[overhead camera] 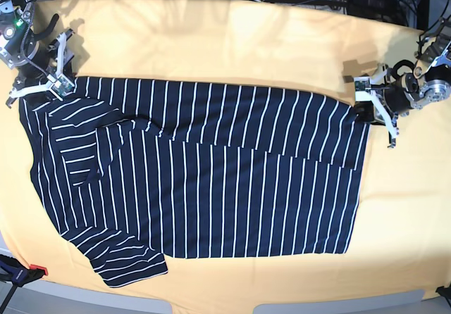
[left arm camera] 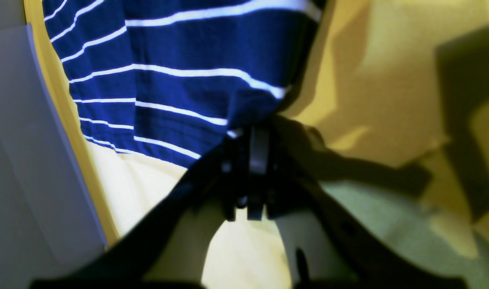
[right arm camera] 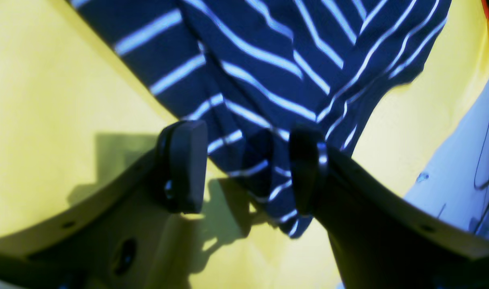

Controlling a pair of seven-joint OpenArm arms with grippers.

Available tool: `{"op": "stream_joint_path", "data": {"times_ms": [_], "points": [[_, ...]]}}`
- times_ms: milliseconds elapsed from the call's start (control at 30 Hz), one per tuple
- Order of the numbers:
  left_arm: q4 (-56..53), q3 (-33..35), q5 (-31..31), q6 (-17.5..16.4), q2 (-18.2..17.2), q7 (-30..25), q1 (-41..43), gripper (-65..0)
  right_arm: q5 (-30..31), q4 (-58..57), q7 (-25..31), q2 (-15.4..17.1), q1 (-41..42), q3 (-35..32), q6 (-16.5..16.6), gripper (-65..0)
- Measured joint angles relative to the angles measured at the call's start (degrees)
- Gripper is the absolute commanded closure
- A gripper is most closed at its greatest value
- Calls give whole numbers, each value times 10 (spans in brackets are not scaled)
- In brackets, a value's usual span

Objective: Fold the T-shirt properly
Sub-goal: 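Open both grippers and release the folded edge, then grip the folded edge and drag the shirt toward the robot base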

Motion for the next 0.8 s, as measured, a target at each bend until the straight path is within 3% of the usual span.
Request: {"op": "stream_joint_path", "data": {"times_ms": [133, 400, 667, 800], "points": [[24, 3, -28, -5, -7, 31, 2, 0, -27, 0, -18, 0, 1, 0, 15, -345], [38, 4, -33, -11, -41, 29, 3, 0, -84, -87, -28, 6, 2, 0, 27, -345], [39, 4, -33, -11, -49, 27, 3, 0, -108, -167, 82, 12, 3, 4, -1, -345], [39, 4, -33, -11, -49, 27, 3, 0, -112, -175, 99, 12, 3, 4, -3, -311]]}}
